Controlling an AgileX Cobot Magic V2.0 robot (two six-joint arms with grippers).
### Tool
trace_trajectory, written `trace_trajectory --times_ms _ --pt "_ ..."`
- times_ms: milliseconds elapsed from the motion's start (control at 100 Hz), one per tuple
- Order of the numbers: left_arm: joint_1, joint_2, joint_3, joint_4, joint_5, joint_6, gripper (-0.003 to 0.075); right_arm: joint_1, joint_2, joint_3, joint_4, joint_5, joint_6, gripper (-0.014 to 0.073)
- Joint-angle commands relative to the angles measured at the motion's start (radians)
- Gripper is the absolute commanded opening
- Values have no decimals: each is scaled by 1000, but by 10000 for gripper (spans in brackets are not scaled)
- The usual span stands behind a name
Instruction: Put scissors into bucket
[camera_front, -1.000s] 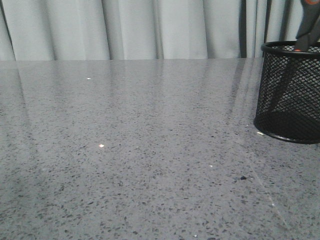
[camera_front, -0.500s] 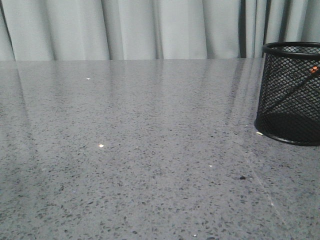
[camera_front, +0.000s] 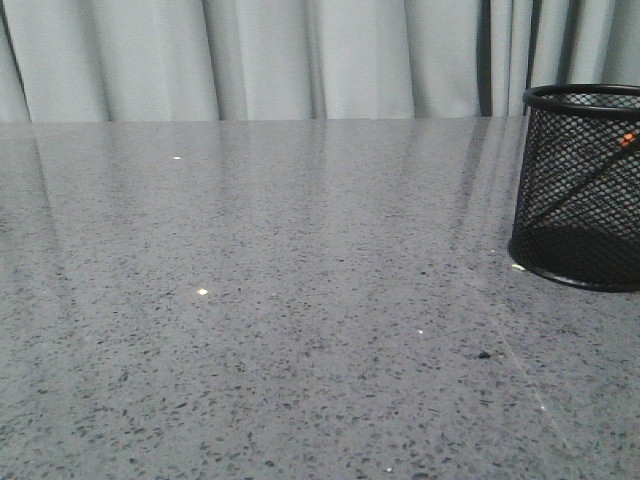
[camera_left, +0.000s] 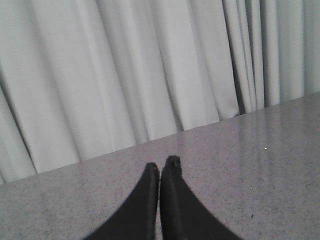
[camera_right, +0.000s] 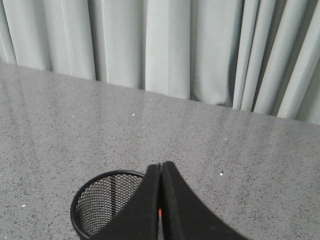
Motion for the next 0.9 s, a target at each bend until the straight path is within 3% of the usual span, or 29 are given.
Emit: trace_trajectory --times_ms 0,230,890 --pt "14 8 -5 12 -61 -18 -20 -1 -90 55 8 -166 -9 -46" --pt "14 8 17 3 -61 -18 -20 -1 -226 105 8 -164 -9 -46" --pt "14 8 23 5 -61 -18 -20 -1 -226 105 8 -168 -9 -46"
